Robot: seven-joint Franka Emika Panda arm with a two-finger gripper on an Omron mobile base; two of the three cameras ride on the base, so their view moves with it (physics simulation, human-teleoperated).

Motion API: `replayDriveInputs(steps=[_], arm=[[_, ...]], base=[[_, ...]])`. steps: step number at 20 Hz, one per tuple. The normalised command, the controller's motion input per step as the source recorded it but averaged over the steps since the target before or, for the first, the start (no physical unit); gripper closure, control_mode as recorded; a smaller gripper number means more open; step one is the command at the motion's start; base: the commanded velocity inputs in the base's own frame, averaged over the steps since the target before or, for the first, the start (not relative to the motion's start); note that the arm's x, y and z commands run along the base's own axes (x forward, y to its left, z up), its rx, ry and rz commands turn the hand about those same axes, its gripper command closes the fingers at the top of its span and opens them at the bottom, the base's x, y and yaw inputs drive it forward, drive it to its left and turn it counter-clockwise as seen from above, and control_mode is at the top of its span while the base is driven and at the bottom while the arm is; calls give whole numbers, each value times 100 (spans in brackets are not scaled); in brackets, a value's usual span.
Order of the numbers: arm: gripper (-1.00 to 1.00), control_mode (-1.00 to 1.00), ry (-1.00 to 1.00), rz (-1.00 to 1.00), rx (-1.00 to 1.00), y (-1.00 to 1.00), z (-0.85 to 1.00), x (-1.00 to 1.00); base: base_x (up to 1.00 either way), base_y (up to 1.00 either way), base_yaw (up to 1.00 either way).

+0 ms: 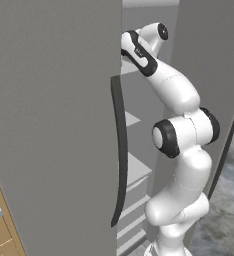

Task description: Take the bottled waters from the counter and place them in the freezer to freeze. Close the freezer door after placing the bottles.

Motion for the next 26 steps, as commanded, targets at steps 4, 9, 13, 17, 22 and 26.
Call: replayDriveInputs(steps=[4, 9, 13, 17, 22, 26], arm=[[-100, -100, 0, -6, 0, -15, 6, -31], [-100, -100, -2, -10, 0, -24, 4, -50], [-100, -100, -3, -12, 0, -8, 10, -73], [-100, -100, -4, -13, 0, -2, 18, -97], [-100, -100, -1, -15, 0, -13, 18, -98], [-100, -100, 3, -21, 0, -8, 7, -96]], base=[[0, 0, 0], [0, 0, 0], [0, 0, 0], [0, 0, 0], [0, 0, 0], [0, 0, 0]])
